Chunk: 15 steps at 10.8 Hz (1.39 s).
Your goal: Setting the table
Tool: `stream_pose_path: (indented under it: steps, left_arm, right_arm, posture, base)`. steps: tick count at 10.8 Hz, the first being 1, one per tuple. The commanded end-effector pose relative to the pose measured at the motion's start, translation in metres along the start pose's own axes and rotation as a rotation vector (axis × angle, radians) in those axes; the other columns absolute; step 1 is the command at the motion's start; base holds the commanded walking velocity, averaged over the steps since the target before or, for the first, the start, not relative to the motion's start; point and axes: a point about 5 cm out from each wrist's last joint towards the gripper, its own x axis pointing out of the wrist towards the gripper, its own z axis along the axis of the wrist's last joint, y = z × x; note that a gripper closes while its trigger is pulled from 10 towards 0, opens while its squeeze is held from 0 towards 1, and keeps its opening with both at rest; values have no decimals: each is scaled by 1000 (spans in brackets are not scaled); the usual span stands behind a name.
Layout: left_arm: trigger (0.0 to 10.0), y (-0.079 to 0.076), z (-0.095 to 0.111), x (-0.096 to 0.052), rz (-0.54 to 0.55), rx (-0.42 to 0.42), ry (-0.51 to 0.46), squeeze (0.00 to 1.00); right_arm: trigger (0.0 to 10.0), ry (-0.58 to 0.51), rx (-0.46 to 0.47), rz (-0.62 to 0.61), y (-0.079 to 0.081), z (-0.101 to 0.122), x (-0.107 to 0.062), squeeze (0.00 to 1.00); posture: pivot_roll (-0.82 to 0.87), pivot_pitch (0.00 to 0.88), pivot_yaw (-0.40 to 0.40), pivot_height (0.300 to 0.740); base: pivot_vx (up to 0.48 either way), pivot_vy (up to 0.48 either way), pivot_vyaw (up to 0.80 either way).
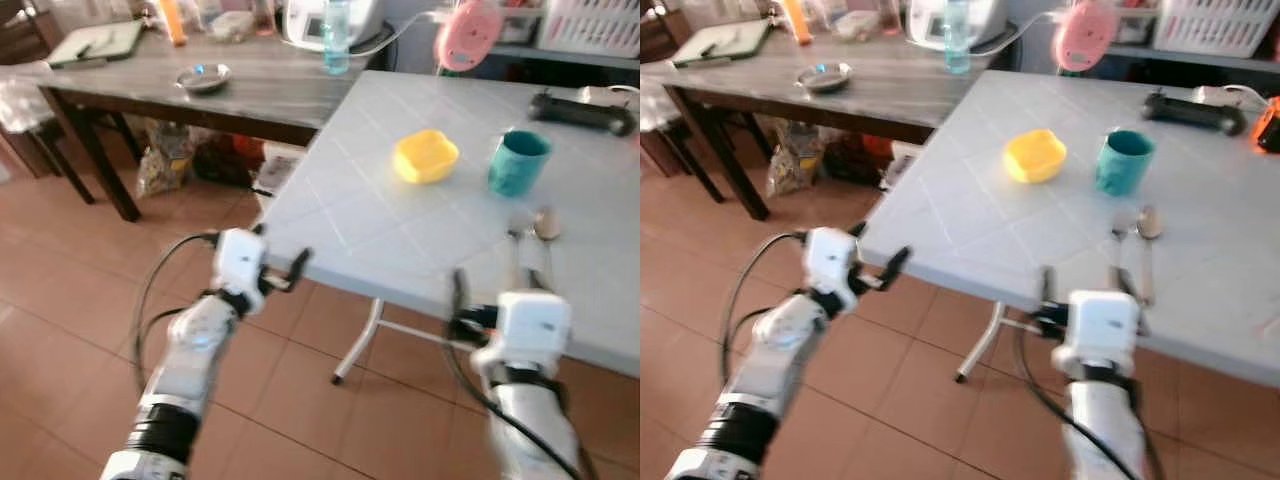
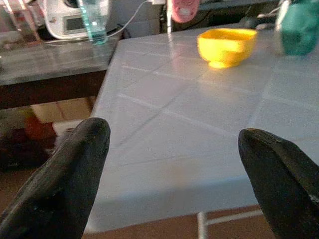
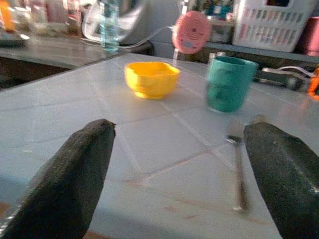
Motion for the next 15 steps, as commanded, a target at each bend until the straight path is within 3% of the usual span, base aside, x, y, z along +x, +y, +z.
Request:
stream_pose_path:
  steps: [1,5,9,12,15]
  left_arm:
    - [10000,-3,-1,1,-9,-5,7,0]
    - [10000,-6,-1,2,-17,-2,7,0]
    - [10000,-13,6,9,-37,-37,-37,0]
    - [10000,-20,10,11,-75,-84,-67,0]
    - [10000,-23,11,12,-93,-98,-71,0]
  right_arm:
    - [10000,8,-10,-19,-5,-2,-1,0]
    - [10000,11,-5,-37,-7,-3,-3,0]
    - [10000,16,2,-55,-8,-3,-3,0]
    - [10000,9,-6,-49,-8,-2,-2,0]
    - [10000,4,-28,-72,-13,-1,-2,0]
  posture:
    - [20,65,78,740]
    - [17,70,86,740]
    - [14,71,79,740]
    - [9,73,71,740]
    - [2,68,66,740]
  base:
    - [0,480,0]
    - [0,480,0]
    - [0,0,-439]
    - [0,0,0]
    - [303,0,0]
